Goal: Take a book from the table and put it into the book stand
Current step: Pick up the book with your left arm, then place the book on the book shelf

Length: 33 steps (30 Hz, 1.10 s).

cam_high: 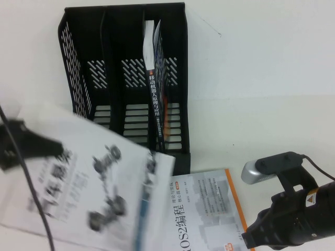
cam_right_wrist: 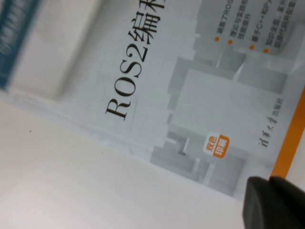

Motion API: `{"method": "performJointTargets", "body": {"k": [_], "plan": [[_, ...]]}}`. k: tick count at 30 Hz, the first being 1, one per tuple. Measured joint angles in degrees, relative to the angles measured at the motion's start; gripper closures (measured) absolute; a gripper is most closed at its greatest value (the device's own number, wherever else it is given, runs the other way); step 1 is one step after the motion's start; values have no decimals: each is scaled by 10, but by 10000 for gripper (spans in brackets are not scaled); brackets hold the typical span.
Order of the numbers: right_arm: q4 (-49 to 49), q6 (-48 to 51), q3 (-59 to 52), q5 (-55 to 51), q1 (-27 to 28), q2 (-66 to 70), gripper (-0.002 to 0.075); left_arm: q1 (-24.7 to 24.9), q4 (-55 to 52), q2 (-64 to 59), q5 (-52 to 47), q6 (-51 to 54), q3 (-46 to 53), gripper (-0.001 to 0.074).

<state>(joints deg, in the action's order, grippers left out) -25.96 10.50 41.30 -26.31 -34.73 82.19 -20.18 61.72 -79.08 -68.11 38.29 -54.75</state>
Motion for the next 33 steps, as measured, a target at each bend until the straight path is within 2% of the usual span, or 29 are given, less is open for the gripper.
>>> {"method": "performJointTargets", "body": {"k": [3,8,14,19,23,33], "plan": [[0,0,0,1,0,0,726,0,-38,44,-24,-37,-75,621],[0,0,0,-10,0,0,726,0,-60,56,-26,-100,-256,621],[-1,0,0,-17,0,0,726,0,-111,15,-46,-186,-456,621],[-1,0,-2,-18,0,0,726,0,-140,-45,-46,-237,-575,621],[-9,0,-18,-17,0,0,726,0,-165,-92,-46,-255,-619,621],[-22,0,-57,4,0,0,726,0,-185,-162,-45,-284,-626,621]]}}
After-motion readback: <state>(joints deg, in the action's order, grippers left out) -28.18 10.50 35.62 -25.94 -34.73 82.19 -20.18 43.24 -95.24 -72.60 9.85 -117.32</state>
